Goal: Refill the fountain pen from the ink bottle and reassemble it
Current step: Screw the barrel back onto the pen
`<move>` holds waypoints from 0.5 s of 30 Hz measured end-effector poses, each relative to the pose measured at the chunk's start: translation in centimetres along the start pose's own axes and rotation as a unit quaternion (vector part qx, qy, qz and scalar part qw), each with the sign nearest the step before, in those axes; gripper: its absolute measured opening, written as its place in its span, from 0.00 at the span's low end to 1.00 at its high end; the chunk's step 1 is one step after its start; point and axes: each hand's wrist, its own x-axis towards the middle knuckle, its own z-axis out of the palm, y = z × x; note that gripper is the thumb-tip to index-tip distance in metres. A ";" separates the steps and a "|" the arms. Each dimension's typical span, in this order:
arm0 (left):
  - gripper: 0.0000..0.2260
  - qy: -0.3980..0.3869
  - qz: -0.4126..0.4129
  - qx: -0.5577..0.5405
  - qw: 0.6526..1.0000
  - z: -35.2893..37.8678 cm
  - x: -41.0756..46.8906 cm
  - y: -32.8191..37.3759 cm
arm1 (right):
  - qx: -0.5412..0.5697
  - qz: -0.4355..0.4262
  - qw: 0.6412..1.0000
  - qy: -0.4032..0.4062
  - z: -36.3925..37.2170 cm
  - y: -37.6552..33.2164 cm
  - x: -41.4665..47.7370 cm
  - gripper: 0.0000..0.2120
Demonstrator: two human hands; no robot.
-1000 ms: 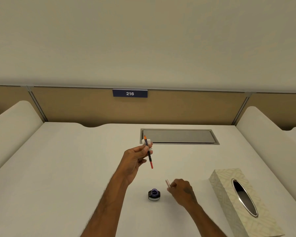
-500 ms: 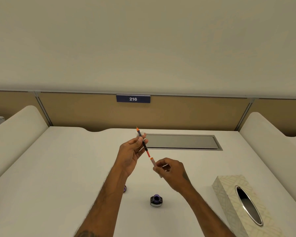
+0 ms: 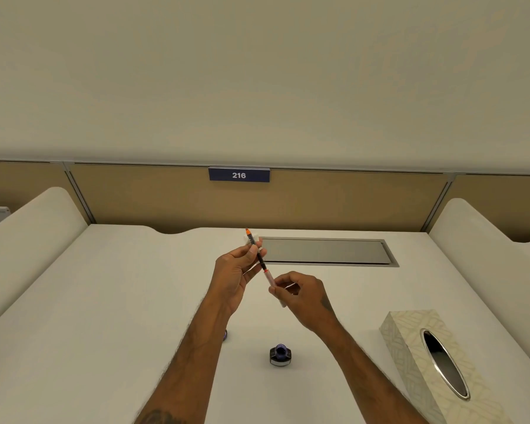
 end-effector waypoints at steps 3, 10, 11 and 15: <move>0.10 0.000 -0.007 0.023 1.000 -0.1 0.0 -0.5 | 0.003 -0.011 1.000 0.016 0.0 -0.6 0.3 0.09; 0.15 0.001 -0.018 0.046 0.999 0.3 -0.6 -1.2 | 0.010 -0.029 0.997 0.073 0.3 -1.3 0.8 0.11; 0.14 0.001 -0.020 0.046 0.999 0.3 -0.6 -1.3 | 0.010 -0.030 0.996 0.079 0.4 -1.2 0.8 0.11; 0.17 0.006 -0.028 0.051 0.998 0.4 -0.8 -1.1 | 0.009 -0.024 0.996 0.087 0.5 -1.0 0.6 0.11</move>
